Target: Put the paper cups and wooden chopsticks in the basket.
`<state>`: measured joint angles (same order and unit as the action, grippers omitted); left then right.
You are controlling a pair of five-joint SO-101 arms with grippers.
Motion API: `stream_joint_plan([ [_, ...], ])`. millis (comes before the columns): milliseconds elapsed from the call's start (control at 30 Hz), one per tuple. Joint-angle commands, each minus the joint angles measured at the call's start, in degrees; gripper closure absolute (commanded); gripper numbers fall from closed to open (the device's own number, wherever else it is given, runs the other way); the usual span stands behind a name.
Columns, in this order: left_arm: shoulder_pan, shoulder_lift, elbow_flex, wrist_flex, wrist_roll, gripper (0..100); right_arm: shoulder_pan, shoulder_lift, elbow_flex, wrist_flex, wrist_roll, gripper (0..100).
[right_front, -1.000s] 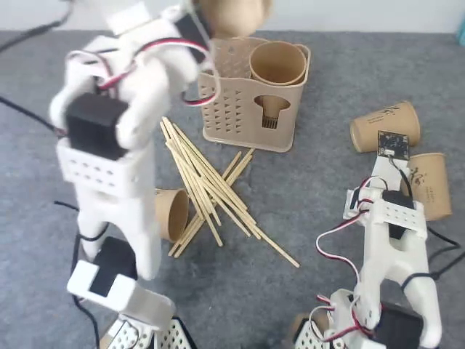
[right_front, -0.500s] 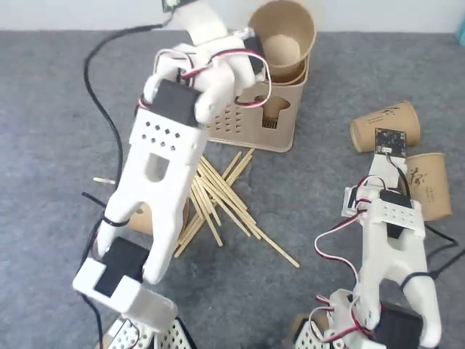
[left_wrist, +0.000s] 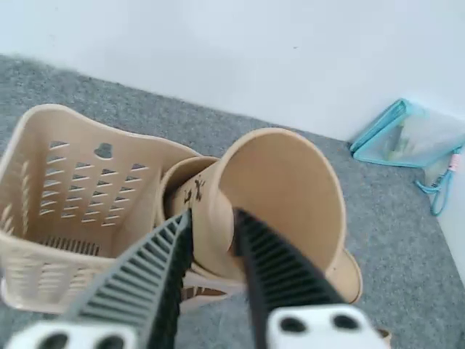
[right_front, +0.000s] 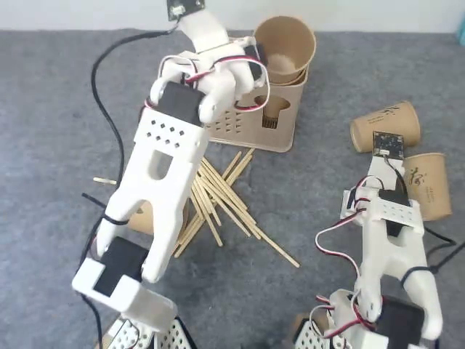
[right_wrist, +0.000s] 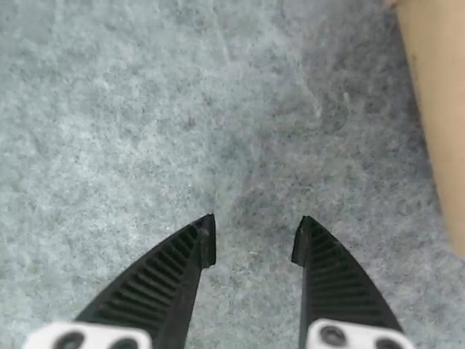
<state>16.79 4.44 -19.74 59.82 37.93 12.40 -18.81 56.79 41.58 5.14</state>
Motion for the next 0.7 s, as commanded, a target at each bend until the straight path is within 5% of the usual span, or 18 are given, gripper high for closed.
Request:
stream_joint_plan([
  [0, -2.5, -1.4, -8.0, 9.1, 0.0, 74, -0.7, -0.2, -2.5, -0.3, 0.7, 81.2],
  [333, -8.7, -1.3, -30.8, 41.3, -4.1, 73, -0.7, -0.3, -2.5, -0.1, 0.7, 81.2],
  [667, -32.4, -17.3, -1.7, 39.8, -11.2, 80, -7.6, -4.2, -1.0, 7.7, 8.3, 81.2],
])
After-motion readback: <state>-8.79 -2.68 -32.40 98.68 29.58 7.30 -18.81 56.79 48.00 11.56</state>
